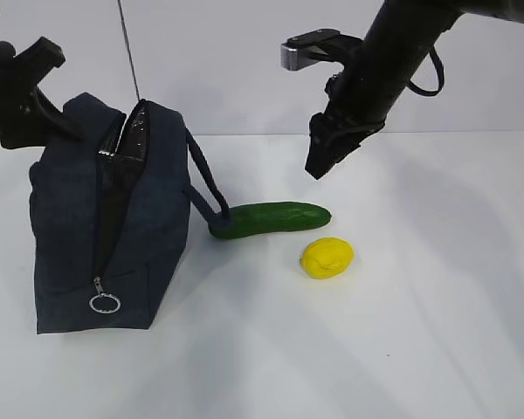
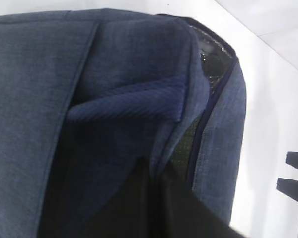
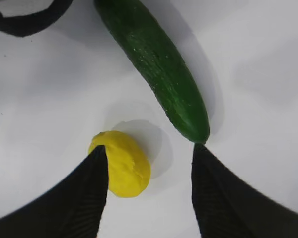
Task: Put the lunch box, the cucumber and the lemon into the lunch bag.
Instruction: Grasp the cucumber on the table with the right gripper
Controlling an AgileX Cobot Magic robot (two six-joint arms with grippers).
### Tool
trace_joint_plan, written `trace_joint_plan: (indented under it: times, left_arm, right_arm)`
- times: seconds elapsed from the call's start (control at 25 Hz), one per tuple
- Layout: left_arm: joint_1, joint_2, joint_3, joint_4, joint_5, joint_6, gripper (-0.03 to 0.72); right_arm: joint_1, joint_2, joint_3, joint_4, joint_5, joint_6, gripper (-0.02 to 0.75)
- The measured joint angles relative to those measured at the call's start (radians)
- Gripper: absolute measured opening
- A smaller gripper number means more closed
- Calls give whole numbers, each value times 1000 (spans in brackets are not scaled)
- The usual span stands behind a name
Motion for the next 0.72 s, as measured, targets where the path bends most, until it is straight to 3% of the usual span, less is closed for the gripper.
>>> trace_joint_plan:
  times: [0.12, 0.48, 0.72]
  left_arm:
    - [0, 0, 0, 6, 0, 0, -6]
    - [0, 0, 0, 22, 0, 0, -6]
    - [0, 0, 0, 22, 0, 0, -6]
  right_arm:
    - [0, 0, 0, -16, -5, -79, 412]
    - [0, 95, -4, 34, -35, -576, 412]
    - [0, 190, -54, 47, -118, -692, 412]
